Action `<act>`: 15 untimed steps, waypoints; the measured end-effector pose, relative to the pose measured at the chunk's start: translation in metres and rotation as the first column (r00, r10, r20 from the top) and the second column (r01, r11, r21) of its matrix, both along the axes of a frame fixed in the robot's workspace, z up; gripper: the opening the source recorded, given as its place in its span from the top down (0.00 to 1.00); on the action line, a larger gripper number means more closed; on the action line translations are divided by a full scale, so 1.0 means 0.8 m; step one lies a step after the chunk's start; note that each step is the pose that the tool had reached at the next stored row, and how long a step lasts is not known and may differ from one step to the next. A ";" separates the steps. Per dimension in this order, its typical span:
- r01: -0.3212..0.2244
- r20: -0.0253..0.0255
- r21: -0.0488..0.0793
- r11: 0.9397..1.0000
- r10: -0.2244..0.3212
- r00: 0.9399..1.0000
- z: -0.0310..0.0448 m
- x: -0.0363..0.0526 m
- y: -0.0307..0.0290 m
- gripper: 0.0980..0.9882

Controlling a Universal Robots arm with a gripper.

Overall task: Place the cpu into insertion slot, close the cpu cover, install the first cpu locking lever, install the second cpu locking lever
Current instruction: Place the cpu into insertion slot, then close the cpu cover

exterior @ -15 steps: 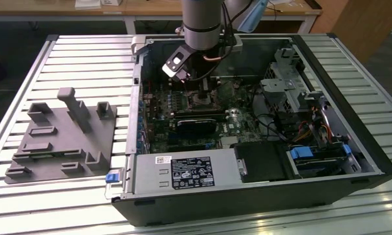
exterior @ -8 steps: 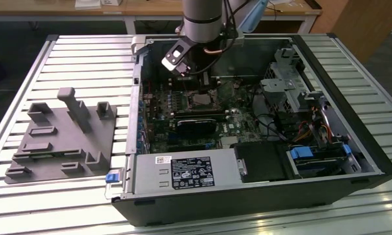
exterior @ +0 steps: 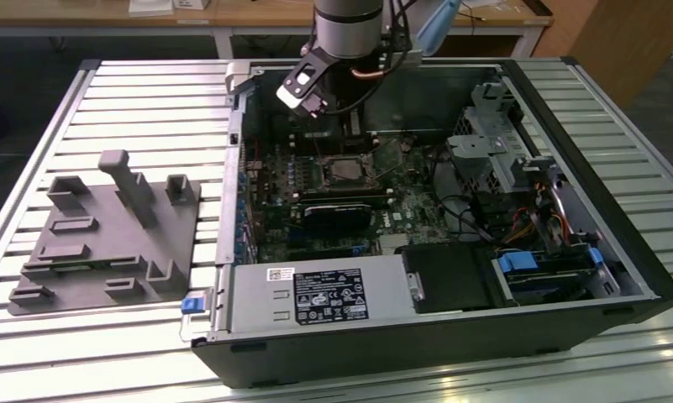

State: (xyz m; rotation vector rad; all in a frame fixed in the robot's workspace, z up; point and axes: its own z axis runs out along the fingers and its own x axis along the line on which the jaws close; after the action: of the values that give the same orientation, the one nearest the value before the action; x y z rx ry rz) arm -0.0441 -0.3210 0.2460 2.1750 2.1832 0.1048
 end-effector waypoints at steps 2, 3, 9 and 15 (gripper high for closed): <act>0.000 0.000 0.000 1.000 0.000 1.000 0.0019 0.000 0.0000 0.99; 0.000 0.000 0.000 1.000 0.000 1.000 0.0019 0.000 0.0000 0.99; 0.000 0.000 -0.001 1.000 0.000 1.000 0.0020 0.000 0.0000 0.99; 0.000 0.000 -0.002 1.000 0.000 1.000 0.0020 0.000 0.0000 0.99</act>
State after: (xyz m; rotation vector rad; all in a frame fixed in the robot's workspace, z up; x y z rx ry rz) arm -0.0441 -0.3210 0.2477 2.1740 2.1824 0.1031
